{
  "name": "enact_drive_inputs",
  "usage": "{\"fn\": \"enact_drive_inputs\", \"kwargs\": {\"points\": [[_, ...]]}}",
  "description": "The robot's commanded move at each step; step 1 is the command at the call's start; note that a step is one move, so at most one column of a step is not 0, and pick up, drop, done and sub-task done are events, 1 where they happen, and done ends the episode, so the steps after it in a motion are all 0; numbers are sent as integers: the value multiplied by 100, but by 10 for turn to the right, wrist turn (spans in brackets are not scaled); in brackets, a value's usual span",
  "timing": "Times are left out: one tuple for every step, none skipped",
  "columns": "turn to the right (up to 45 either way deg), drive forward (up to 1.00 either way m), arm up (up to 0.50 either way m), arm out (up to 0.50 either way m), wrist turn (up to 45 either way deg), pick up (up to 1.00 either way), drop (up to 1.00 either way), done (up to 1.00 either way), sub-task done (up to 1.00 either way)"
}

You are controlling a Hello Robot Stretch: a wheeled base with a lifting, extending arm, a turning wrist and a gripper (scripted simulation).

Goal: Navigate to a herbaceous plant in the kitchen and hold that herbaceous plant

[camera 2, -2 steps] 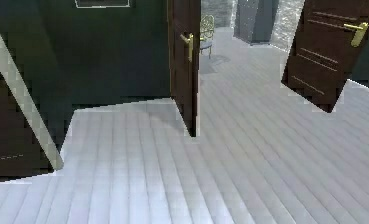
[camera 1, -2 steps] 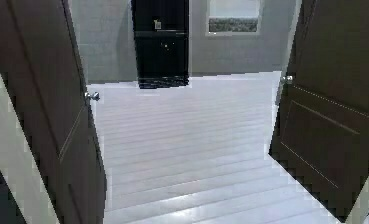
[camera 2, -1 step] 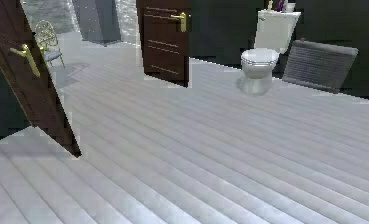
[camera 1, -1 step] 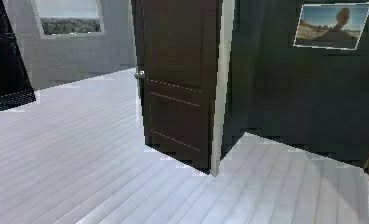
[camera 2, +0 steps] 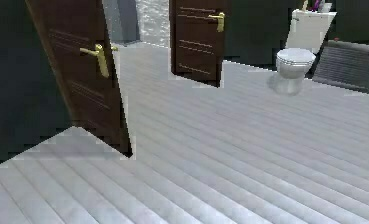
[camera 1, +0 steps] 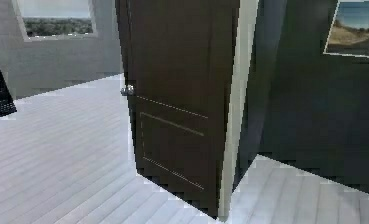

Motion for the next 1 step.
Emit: {"fn": "enact_drive_inputs", "kwargs": {"points": [[-450, 0, 0, 0, 0, 0, 0, 0, 0]]}}
